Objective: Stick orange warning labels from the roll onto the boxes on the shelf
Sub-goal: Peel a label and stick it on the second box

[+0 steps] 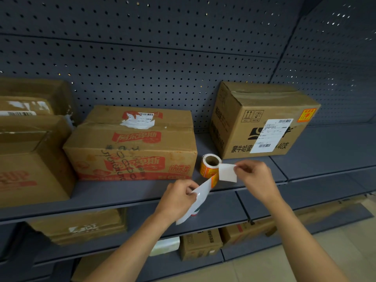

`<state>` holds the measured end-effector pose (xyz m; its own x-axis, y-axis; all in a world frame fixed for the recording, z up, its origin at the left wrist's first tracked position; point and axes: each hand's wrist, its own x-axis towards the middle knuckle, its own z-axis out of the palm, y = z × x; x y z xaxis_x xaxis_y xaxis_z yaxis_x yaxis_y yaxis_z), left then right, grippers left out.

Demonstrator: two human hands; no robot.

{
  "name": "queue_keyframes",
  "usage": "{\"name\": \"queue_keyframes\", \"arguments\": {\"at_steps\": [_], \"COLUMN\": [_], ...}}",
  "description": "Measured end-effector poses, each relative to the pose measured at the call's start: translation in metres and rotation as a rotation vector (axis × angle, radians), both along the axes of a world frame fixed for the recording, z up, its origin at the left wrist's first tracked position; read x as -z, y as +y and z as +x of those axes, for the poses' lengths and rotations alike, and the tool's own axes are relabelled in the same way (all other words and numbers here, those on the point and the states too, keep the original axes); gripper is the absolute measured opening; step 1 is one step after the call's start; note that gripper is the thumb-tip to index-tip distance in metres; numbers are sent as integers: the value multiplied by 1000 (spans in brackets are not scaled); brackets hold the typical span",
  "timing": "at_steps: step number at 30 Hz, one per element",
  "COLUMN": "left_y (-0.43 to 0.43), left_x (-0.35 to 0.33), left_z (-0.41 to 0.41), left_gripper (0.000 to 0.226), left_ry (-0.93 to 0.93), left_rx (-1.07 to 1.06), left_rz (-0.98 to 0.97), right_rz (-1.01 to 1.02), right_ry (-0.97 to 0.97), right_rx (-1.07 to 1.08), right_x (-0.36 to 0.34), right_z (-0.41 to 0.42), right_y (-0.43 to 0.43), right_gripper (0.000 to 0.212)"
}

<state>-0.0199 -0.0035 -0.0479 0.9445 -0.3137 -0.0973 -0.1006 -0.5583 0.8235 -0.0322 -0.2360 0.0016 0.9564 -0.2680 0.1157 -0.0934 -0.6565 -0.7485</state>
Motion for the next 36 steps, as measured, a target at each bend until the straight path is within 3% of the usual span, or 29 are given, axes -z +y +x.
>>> {"name": "queue_keyframes", "arguments": {"at_steps": [6, 16, 26, 31, 36], "left_y": [-4, -6, -6, 0, 9], "left_x": [-5, -32, -51, -47, -41], "left_z": [-6, -3, -9, -7, -3], "left_gripper": [15, 13, 23, 16, 15], "left_ry": [34, -67, 270, 194, -3], "left_rx": [93, -131, -243, -245, -204], "left_rz": [-82, -486, -832, -747, -545], "right_rz": [-26, -115, -404, -516, -479], "right_ry": [-117, -363, -617, -666, -648], "right_rx": [9, -35, -134, -189, -236], "right_x": [-8, 4, 12, 16, 23], "right_z": [-7, -12, -26, -27, -25], "right_y": [21, 56, 85, 90, 90], "right_gripper": [9, 7, 11, 11, 14]}}
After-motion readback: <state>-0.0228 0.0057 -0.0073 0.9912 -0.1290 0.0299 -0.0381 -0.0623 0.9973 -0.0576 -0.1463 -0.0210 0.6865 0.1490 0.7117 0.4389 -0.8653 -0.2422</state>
